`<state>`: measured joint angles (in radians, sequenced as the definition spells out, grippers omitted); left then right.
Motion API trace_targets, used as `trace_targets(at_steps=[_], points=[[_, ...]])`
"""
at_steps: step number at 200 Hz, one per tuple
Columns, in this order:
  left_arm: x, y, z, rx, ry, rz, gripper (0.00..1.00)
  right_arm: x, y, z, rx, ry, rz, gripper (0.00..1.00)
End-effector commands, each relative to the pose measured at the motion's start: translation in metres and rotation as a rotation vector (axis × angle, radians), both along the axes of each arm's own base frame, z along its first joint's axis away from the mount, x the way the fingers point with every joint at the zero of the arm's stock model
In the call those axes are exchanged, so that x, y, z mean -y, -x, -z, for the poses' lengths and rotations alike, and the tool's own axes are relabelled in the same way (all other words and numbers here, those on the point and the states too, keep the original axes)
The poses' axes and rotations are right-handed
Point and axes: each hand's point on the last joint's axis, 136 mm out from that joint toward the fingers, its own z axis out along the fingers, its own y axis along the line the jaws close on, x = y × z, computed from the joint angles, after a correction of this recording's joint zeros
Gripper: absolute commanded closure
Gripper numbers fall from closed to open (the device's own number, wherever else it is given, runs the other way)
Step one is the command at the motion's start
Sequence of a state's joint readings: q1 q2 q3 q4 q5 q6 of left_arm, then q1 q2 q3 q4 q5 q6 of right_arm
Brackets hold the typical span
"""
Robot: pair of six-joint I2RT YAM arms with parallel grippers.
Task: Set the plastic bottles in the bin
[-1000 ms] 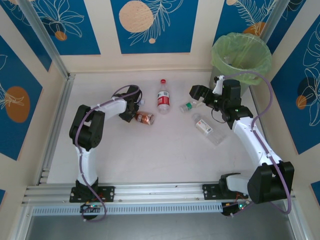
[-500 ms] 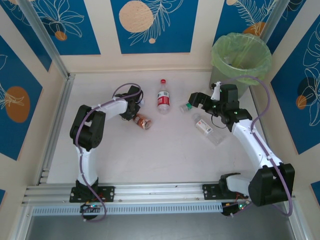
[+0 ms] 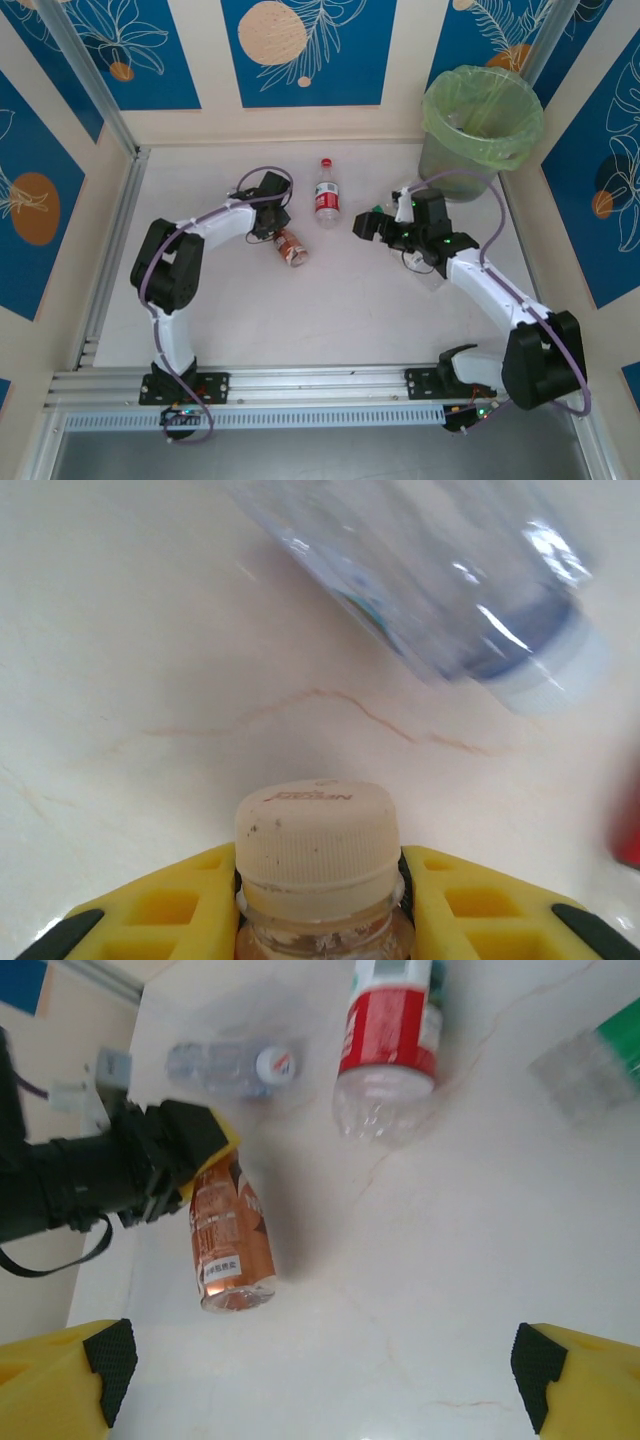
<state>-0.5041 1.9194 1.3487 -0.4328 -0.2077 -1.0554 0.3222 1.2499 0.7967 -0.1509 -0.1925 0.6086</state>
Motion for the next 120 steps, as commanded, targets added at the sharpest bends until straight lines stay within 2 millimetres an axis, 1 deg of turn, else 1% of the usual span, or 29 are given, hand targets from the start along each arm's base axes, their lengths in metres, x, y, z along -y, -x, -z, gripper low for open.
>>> trace_targets(at_steps=[1, 11, 25, 46, 68, 98, 120], points=[[0.025, 0.004, -0.017, 0.055, 0.089, 0.098, 1.0, -0.032, 0.006, 0.013, -0.022, -0.107, -0.089, 0.01], [0.033, 0.007, -0.018, 0.056, 0.13, 0.121, 1.0, -0.05, 0.011, 0.021, -0.025, -0.138, -0.16, 0.0], [0.047, 0.009, -0.021, 0.067, 0.189, 0.165, 1.0, -0.069, 0.016, 0.029, -0.042, -0.171, -0.242, 0.0], [0.06, 0.013, -0.025, 0.08, 0.226, 0.23, 1.0, -0.091, 0.02, 0.031, -0.072, -0.236, -0.344, 0.01], [0.067, 0.015, -0.03, 0.109, 0.245, 0.279, 1.0, -0.105, 0.02, 0.032, -0.085, -0.271, -0.397, 0.01], [0.077, 0.018, -0.043, 0.164, 0.291, 0.326, 1.0, -0.126, 0.025, 0.043, -0.138, -0.289, -0.465, 0.01], [0.082, 0.02, -0.049, 0.181, 0.317, 0.347, 1.0, -0.135, 0.021, 0.051, -0.159, -0.29, -0.445, 0.01]])
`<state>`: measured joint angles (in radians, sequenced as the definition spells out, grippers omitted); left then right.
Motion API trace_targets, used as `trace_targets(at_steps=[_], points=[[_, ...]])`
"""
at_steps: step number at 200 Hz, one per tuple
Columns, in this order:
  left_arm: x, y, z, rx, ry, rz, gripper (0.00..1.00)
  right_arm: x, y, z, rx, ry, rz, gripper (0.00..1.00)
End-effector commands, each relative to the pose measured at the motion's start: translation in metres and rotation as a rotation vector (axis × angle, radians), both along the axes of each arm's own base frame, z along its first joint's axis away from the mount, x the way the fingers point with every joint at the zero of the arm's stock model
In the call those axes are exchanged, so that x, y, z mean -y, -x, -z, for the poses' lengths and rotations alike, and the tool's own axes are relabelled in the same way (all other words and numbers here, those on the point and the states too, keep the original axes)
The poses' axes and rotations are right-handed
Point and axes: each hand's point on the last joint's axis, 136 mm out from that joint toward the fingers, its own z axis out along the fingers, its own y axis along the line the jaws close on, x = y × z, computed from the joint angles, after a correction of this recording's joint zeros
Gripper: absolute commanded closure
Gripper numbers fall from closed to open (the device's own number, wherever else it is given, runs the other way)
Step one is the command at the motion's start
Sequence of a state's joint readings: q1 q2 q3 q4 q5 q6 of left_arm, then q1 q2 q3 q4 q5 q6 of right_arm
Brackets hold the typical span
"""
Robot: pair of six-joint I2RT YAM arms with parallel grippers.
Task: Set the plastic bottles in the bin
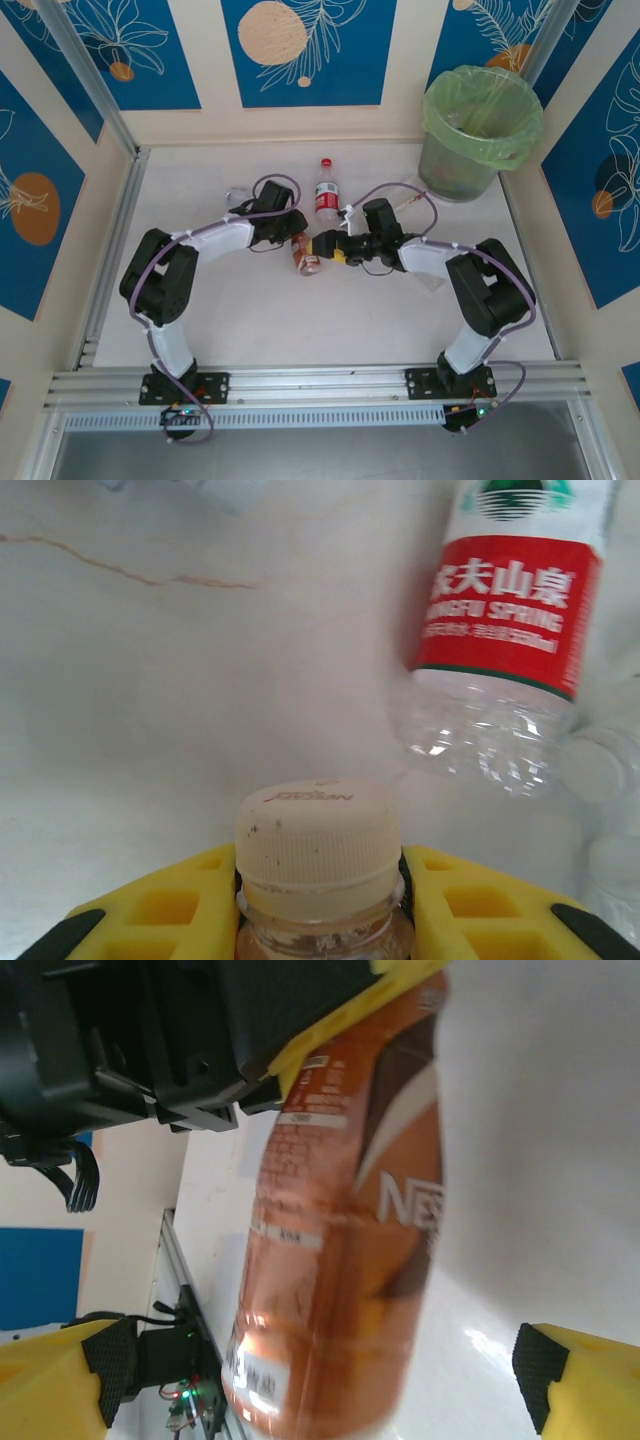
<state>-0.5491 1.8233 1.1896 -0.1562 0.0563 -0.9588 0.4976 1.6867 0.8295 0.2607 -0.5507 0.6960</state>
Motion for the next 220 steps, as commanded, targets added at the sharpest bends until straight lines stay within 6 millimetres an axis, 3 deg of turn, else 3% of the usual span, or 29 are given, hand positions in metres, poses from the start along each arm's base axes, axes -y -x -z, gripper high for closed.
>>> trace_targets(at_steps=[1, 51, 68, 82, 127, 167, 220], points=[[0.018, 0.0, -0.029, 0.083, 0.078, 0.069, 1.0, -0.017, 0.0, -0.005, -0.013, -0.049, -0.034, 0.01], [0.021, 0.001, -0.037, 0.099, 0.099, 0.076, 1.0, -0.037, -0.009, 0.01, -0.074, -0.097, 0.012, 0.02], [0.021, 0.002, -0.039, 0.109, 0.1, 0.073, 1.0, -0.037, -0.012, 0.016, -0.09, -0.109, 0.05, 0.23], [0.019, 0.002, -0.039, 0.109, 0.095, 0.069, 1.0, -0.035, -0.014, 0.018, -0.092, -0.119, 0.071, 0.28], [0.02, 0.002, -0.038, 0.111, 0.094, 0.079, 1.0, -0.046, 0.001, 0.009, -0.106, -0.121, -0.047, 0.32], [0.022, 0.0, -0.045, 0.129, 0.095, 0.097, 1.0, -0.048, 0.003, 0.006, -0.108, -0.115, -0.059, 0.44], [0.027, 0.001, -0.052, 0.139, 0.086, 0.143, 1.0, -0.049, 0.006, 0.004, -0.11, -0.106, -0.091, 0.49]])
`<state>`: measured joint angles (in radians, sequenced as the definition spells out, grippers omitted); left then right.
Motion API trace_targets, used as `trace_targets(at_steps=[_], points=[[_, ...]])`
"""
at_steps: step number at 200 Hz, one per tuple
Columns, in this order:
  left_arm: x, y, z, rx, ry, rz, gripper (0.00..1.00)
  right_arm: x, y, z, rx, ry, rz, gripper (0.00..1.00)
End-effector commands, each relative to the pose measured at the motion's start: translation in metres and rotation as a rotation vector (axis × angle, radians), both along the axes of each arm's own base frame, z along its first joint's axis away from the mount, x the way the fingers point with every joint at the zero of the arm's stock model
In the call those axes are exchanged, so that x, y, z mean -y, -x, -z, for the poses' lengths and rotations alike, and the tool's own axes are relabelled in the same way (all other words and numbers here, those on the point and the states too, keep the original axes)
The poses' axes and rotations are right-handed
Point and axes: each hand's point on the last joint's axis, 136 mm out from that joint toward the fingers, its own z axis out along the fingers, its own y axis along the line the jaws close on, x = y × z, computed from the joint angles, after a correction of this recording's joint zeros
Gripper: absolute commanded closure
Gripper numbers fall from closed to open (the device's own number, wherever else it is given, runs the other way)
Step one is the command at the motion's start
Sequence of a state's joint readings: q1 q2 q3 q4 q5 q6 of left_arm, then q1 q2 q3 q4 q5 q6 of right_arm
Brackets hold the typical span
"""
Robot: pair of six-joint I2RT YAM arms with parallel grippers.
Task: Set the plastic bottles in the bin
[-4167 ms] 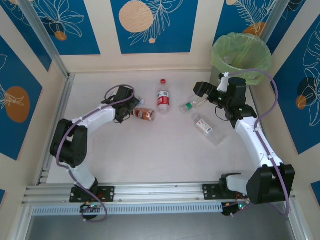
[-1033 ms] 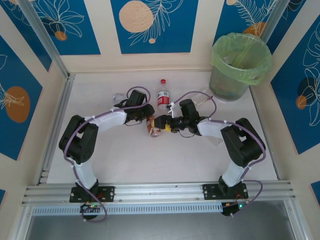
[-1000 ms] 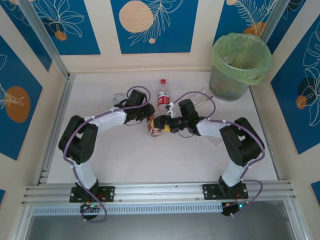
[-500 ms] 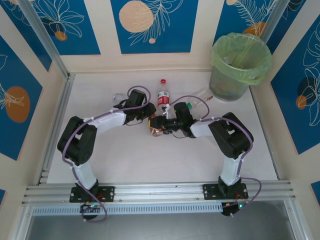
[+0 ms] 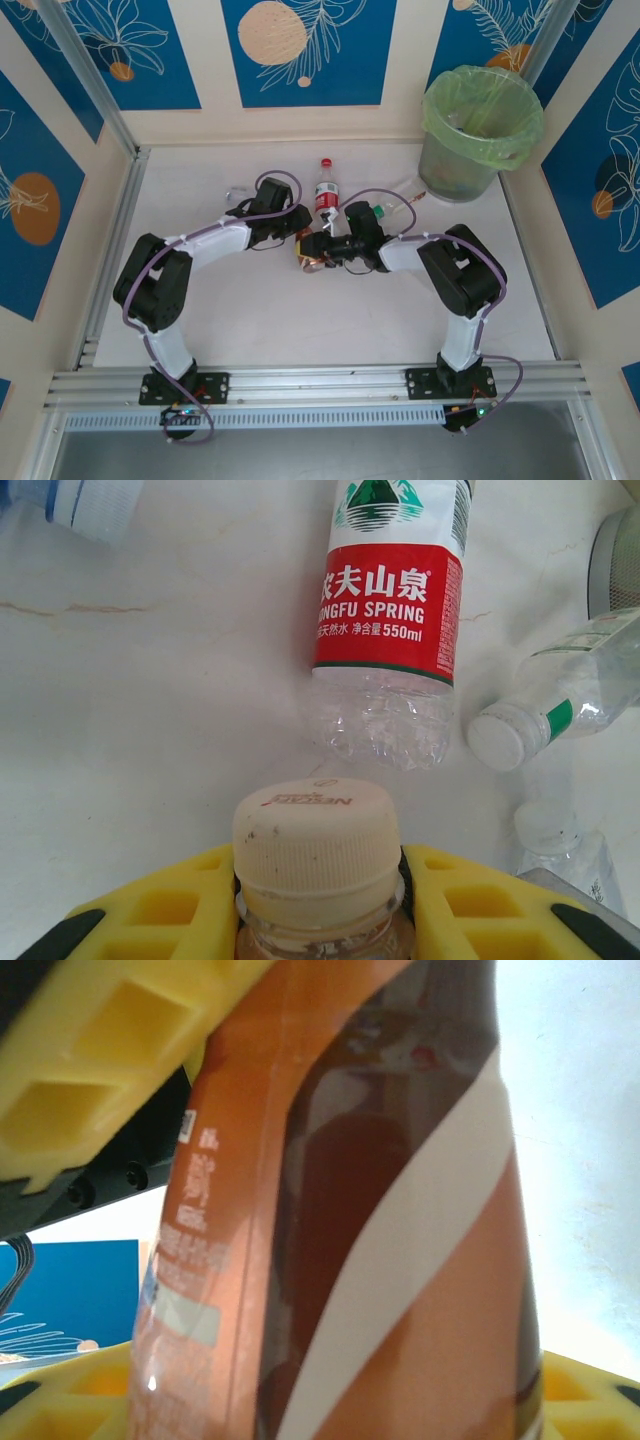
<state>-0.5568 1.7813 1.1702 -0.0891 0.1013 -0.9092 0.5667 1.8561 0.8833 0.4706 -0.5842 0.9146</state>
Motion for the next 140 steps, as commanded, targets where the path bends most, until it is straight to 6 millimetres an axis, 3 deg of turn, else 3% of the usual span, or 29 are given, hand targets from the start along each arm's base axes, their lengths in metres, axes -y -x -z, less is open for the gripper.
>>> trace_targets(at_steps=[1, 35, 77, 94, 115, 140], points=[[0.014, 0.001, -0.03, 0.061, 0.036, 0.07, 1.0, -0.008, 0.01, -0.011, 0.021, -0.025, -0.081, 0.5], [0.016, 0.001, -0.039, 0.084, 0.025, 0.108, 0.72, -0.006, 0.01, -0.013, 0.035, -0.015, -0.078, 0.51], [0.02, 0.006, -0.063, 0.094, 0.094, 0.135, 0.25, -0.004, 0.009, -0.01, 0.038, 0.0, -0.075, 0.51], [0.02, 0.008, -0.074, 0.116, 0.112, 0.131, 0.12, -0.002, 0.008, -0.008, 0.046, 0.013, -0.07, 0.51], [0.016, 0.01, -0.084, 0.133, 0.098, 0.128, 0.01, -0.002, 0.008, -0.01, 0.057, 0.019, -0.074, 0.52], [0.012, 0.013, -0.091, 0.147, 0.102, 0.128, 0.0, 0.0, 0.009, -0.011, 0.071, 0.031, -0.077, 0.52]])
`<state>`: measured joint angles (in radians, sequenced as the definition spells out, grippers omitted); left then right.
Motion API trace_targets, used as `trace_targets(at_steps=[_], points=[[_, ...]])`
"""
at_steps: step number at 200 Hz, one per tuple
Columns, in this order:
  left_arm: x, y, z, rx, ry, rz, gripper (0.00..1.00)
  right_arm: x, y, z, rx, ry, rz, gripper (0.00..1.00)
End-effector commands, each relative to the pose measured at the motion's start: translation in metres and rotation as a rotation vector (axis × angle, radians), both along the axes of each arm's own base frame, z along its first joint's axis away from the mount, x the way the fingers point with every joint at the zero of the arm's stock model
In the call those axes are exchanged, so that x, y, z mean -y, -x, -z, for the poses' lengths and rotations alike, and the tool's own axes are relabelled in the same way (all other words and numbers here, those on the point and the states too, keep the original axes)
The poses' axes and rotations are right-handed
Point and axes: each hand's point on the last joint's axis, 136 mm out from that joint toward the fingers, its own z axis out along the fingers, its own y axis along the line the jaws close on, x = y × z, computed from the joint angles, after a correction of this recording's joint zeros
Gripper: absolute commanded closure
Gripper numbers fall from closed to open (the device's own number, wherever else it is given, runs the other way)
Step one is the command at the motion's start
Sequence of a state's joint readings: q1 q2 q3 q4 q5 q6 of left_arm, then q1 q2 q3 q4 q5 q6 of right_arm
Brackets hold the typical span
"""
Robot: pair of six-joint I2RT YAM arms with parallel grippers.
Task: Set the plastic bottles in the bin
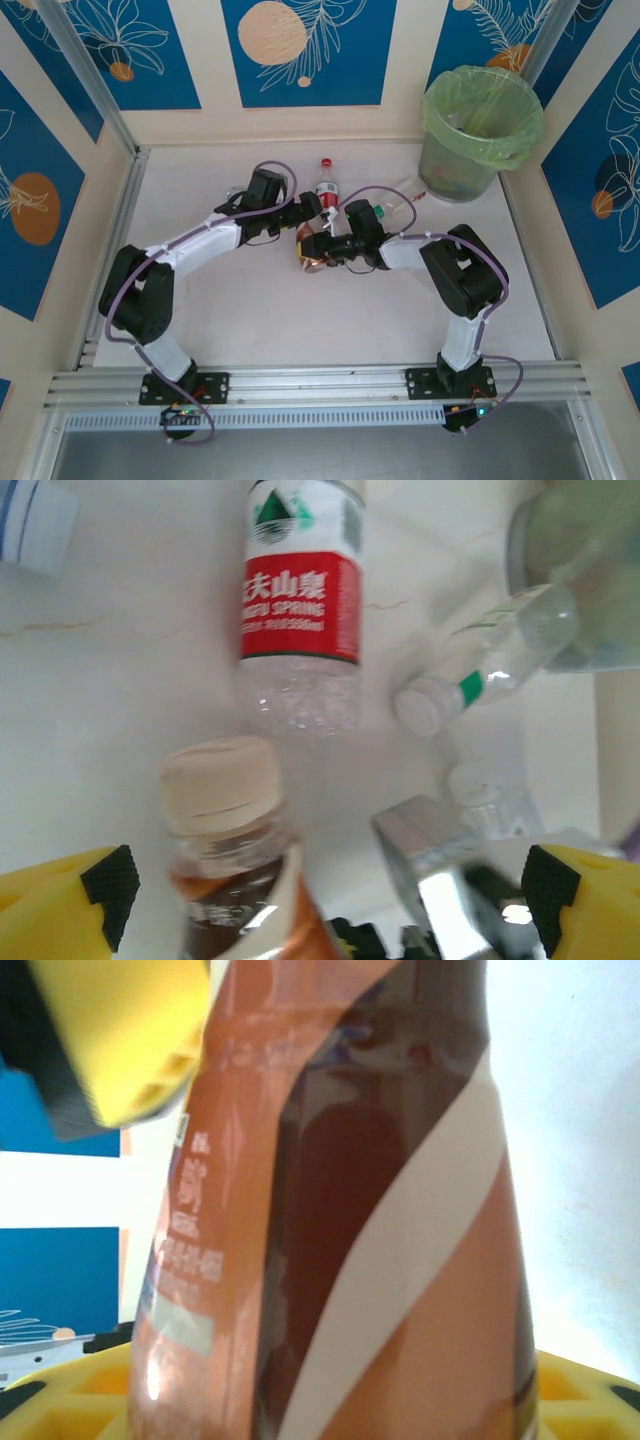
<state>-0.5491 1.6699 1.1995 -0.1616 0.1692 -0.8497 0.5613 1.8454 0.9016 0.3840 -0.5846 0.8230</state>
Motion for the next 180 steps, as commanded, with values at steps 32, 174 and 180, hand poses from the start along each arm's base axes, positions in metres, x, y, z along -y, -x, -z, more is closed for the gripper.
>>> trace_targets(at_steps=[32, 174, 180], points=[[0.01, 0.003, -0.044, 0.1, 0.12, 0.038, 0.0, 0.0, 0.007, -0.012, 0.044, 0.019, -0.041, 0.52], [-0.086, 0.036, -0.015, 0.207, -0.123, -0.187, 0.0, 0.078, -0.044, -0.07, 0.216, 0.084, 0.185, 0.52], [-0.088, 0.038, -0.014, 0.206, -0.126, -0.188, 0.0, 0.082, -0.048, -0.075, 0.232, 0.085, 0.201, 0.52]])
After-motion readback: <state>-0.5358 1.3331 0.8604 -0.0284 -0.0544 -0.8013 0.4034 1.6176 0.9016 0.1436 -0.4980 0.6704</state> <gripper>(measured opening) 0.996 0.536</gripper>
